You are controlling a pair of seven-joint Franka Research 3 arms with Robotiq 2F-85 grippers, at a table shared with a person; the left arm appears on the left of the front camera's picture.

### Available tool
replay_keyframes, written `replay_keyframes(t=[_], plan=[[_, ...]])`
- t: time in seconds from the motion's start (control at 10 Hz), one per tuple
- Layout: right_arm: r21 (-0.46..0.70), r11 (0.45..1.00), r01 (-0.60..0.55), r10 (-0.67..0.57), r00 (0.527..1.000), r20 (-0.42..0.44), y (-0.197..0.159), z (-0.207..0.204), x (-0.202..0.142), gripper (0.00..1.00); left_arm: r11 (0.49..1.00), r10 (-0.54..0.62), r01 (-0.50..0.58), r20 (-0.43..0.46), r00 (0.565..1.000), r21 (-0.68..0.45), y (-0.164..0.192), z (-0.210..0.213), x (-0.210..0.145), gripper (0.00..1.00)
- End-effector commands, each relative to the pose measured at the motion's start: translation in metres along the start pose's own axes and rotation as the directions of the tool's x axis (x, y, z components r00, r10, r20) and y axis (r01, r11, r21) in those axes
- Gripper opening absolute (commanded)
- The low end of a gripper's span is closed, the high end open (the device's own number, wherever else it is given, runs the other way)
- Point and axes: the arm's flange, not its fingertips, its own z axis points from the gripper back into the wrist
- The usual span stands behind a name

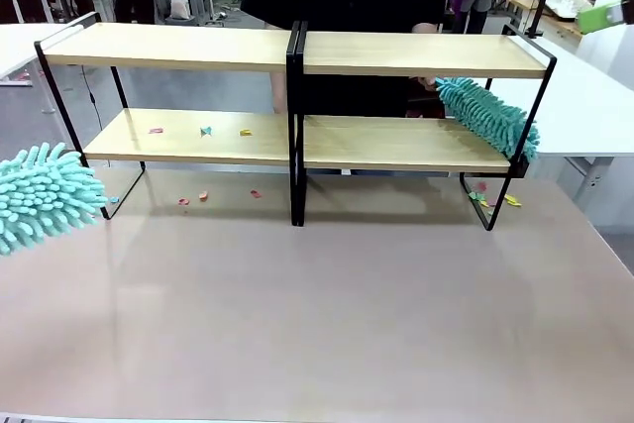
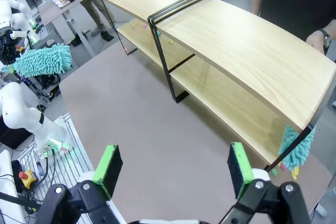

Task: Clean the shelves.
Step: Clean another randomly selected level of the Shelf with the Duster.

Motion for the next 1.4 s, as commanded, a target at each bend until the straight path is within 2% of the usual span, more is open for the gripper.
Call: replay_keyframes(t=[0.0,0.3,0.4,0.5,0.6,0.7,0.9,1.0,1.1,1.2,1.3], plan=[[0.001,1.0,-0.003,0.003,1.0,0.003,0.001,0.0,0.001,1.0,1.0,-0.005,0.005,-0.011,1.0,0.002,-0.003,-0.003,-0.005,0.13],[0.001,1.0,-0.003,0.003,1.0,0.003,0.001,0.0,0.001,1.0,1.0,0.0,0.0,-0.001,1.0,0.0,0.0,0.0,0.0,0.13],[0.001,1.0,-0.003,0.003,1.0,0.003,0.001,0.0,0.001,1.0,0.999,-0.034,0.034,0.018,0.999,-0.005,-0.013,-0.002,0.021,0.13],[0.001,1.0,-0.003,0.003,1.0,0.003,0.001,0.0,0.001,1.0,0.998,0.054,-0.057,0.076,0.996,0.036,-0.032,-0.011,0.042,0.13],[0.001,1.0,-0.003,0.003,1.0,0.003,0.001,0.0,0.001,1.0,0.998,-0.012,0.009,0.057,0.998,0.055,-0.052,-0.021,0.062,0.13],[0.001,1.0,-0.003,0.003,1.0,0.003,0.001,0.0,0.001,1.0,0.994,0.017,-0.027,0.089,0.996,0.102,-0.064,-0.029,0.085,0.13],[0.001,1.0,-0.003,0.003,1.0,0.003,0.001,0.0,0.001,1.0,0.992,0.053,-0.054,0.011,0.999,0.112,-0.085,-0.057,0.15,0.13],[0.001,1.0,-0.003,0.003,1.0,0.003,0.001,0.0,0.001,1.0,0.982,0.17,-0.163,-0.086,0.982,0.091,-0.083,-0.072,0.18,0.13],[0.001,1.0,-0.003,0.003,1.0,0.003,0.001,0.0,0.001,1.0,0.993,0.021,-0.025,0.04,0.999,0.112,-0.079,-0.046,0.122,0.13],[0.001,1.0,-0.003,0.003,1.0,0.003,0.001,0.0,0.001,1.0,0.993,0.021,-0.025,0.04,0.999,0.112,-0.079,-0.046,0.122,0.13],[0.001,1.0,-0.003,0.003,1.0,0.003,0.001,0.0,0.001,1.0,0.99,0.086,-0.082,-0.029,0.996,0.118,-0.084,-0.073,0.162,0.13]])
